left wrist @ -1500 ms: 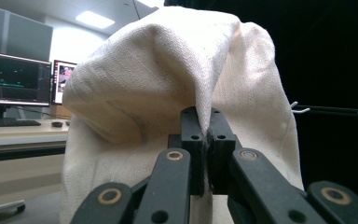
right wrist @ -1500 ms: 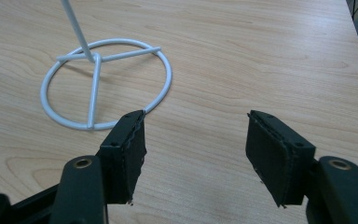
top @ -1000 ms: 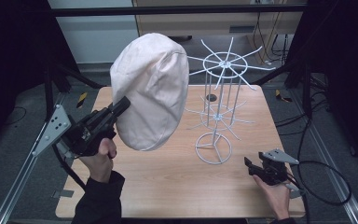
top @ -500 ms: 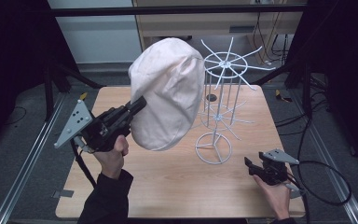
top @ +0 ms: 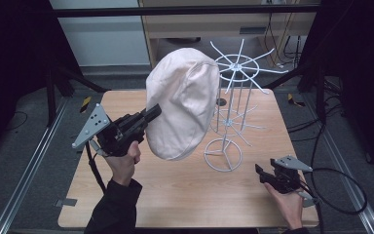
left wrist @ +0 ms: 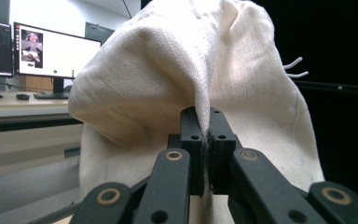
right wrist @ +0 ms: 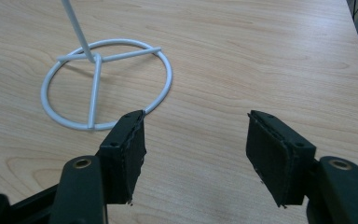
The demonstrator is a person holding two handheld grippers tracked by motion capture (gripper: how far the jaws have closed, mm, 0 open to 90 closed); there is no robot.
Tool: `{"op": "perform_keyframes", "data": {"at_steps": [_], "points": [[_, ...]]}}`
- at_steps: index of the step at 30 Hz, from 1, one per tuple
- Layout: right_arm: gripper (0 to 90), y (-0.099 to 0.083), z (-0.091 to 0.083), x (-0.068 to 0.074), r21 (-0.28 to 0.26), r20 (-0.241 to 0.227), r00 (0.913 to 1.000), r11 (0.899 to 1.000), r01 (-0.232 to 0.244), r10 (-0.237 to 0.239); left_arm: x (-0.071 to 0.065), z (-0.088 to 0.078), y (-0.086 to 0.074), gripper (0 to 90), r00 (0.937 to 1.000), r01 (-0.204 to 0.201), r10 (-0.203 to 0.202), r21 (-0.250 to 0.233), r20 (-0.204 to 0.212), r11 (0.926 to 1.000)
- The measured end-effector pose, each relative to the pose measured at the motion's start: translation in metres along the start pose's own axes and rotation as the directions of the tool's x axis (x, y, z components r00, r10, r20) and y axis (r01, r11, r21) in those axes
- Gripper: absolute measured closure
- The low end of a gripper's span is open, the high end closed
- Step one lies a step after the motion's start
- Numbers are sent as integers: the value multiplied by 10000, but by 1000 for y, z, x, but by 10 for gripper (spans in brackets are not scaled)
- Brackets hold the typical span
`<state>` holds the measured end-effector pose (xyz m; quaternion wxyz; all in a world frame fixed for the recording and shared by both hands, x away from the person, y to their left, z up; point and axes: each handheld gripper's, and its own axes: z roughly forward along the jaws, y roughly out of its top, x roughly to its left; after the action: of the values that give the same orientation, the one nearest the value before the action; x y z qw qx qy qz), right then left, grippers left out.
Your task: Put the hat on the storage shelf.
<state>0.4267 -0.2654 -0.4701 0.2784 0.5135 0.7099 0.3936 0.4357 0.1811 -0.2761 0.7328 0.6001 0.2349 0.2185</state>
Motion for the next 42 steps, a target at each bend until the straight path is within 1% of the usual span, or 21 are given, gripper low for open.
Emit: {"op": "perform_keyframes", "data": {"at_steps": [2,9,15,22,30,37,42], "points": [[376,0,0,0,-2,2,10000,10000,0,0,1,0,-1,876,10000,28,-28,23,7,10000],[372,0,0,0,15,11,10000,10000,4,-4,8,0,-9,873,9999,145,-142,323,-96,9994],[370,0,0,0,17,1,10000,10000,-2,2,10,1,-14,872,9998,116,-106,530,-187,9985],[365,0,0,0,1,4,10000,10000,0,0,14,3,-21,863,9995,207,-186,811,-273,9965],[362,0,0,0,6,2,10000,10000,0,0,13,6,-25,858,9995,213,-188,992,-261,9948],[359,0,0,0,4,12,10000,10000,13,-13,13,9,-33,853,9996,240,-215,1332,-203,9908],[358,0,0,0,2,14,10000,10000,7,-7,11,12,-37,852,9996,234,-211,1475,-170,9888]]}}
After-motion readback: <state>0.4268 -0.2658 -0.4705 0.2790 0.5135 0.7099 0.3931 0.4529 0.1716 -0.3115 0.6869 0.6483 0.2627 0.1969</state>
